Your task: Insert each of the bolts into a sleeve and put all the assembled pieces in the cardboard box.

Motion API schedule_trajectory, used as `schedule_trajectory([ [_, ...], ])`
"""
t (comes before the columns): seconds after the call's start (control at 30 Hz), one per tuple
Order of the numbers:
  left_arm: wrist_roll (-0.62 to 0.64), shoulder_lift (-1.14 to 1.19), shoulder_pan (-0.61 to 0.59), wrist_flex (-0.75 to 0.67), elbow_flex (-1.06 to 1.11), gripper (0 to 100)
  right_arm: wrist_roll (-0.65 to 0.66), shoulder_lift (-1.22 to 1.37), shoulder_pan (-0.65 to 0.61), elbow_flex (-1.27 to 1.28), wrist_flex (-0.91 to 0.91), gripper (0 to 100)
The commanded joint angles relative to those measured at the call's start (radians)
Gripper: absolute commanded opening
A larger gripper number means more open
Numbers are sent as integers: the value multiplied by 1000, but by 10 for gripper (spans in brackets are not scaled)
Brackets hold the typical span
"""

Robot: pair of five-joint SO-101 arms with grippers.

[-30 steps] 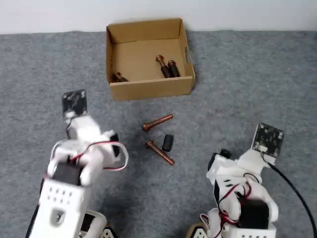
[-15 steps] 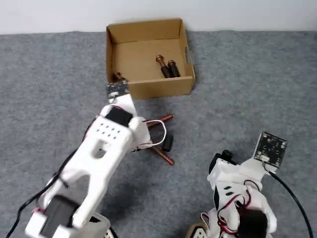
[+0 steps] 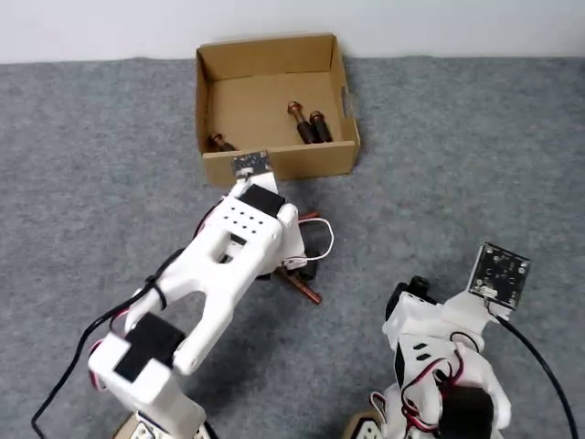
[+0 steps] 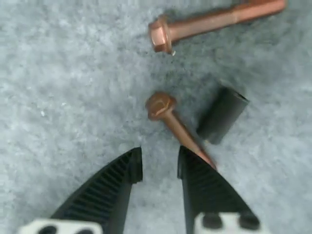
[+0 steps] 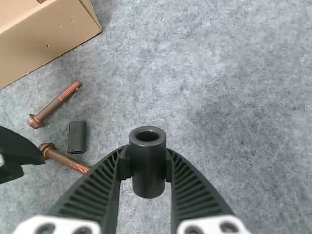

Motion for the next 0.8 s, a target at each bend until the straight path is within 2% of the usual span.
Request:
schedule_trajectory([
  [0.0, 9, 28, 3, -44, -36, 130, -8, 4, 8, -5, 2, 8],
  [0.33, 9, 54, 5, -147, -36, 130, -8, 4, 8, 3, -1, 8],
  [0.77, 9, 104, 6, -150, -35, 130, -8, 4, 7, 5, -2, 8],
])
